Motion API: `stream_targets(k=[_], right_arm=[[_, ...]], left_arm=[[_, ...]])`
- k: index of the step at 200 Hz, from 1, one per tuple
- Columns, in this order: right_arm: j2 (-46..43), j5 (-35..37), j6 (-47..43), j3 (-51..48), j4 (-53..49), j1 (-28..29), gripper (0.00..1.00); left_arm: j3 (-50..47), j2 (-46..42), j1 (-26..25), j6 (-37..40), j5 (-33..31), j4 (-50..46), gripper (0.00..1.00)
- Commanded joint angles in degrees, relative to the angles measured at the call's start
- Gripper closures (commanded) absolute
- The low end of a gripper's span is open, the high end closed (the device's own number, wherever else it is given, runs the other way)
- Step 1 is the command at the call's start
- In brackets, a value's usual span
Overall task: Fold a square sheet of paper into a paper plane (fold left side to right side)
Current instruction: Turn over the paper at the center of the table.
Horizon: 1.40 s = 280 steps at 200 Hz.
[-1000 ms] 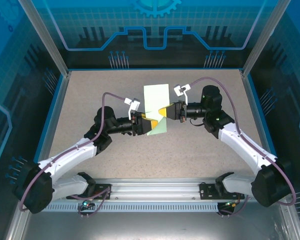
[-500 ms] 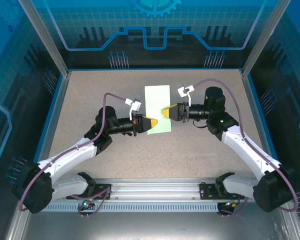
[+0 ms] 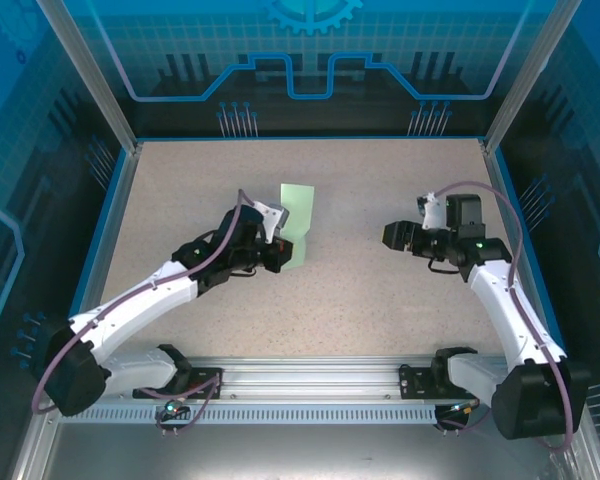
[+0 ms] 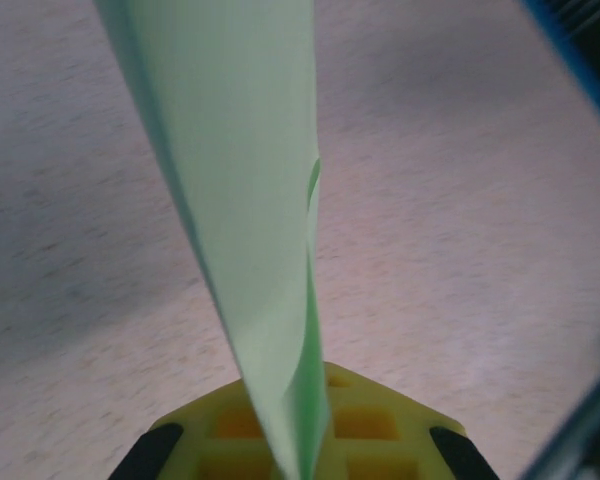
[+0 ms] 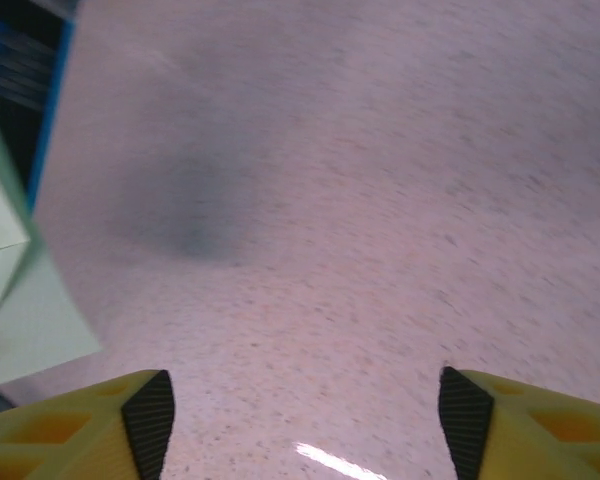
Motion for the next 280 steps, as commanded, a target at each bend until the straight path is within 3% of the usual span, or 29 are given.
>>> stream_targets(k=[1,18,69,103,132,220,253,280], right_arm=[[-1.1,4.2,-1.7,-1.9,-3.7,-2.5,0.15],[-2.0,6.2,-2.0,-3.0,-3.2,-3.0,0.01],[-1.2,9.5,-3.4,-3.8,-1.6,-4.4,0.01],[-0.7,11.6,-4.1,-4.1,-1.5,-4.8,0.01],[-1.2,12.3,-4.3,-4.2,-2.0,-5.2,0.01],[0.5,7.4,-2.9,-5.8,-0.4,-5.1,0.01],[0.4,13.9,-4.8,-3.9,-5.9,-5.5,0.01],[0.9,13.3,-4.7,-3.8,-7.6,-6.1,0.01]], left_arm=[[5.0,3.5,-2.1,1.6,-19.6,-15.8,1.00],[8.7,7.2,-3.2,-1.2,-27.7,-22.5,1.00],[25.9,26.8,-8.4,-11.2,-48.5,-47.7,1.00],[37.9,43.1,-10.9,-17.8,-54.8,-62.8,1.00],[43.3,51.1,-12.1,-15.5,-52.0,-62.9,1.00],[56.2,66.7,-12.9,-8.4,-29.8,-60.3,1.00],[59.1,69.2,-12.8,-6.2,-22.9,-58.6,0.85],[61.5,68.8,-12.1,-3.9,-15.5,-55.7,0.74]])
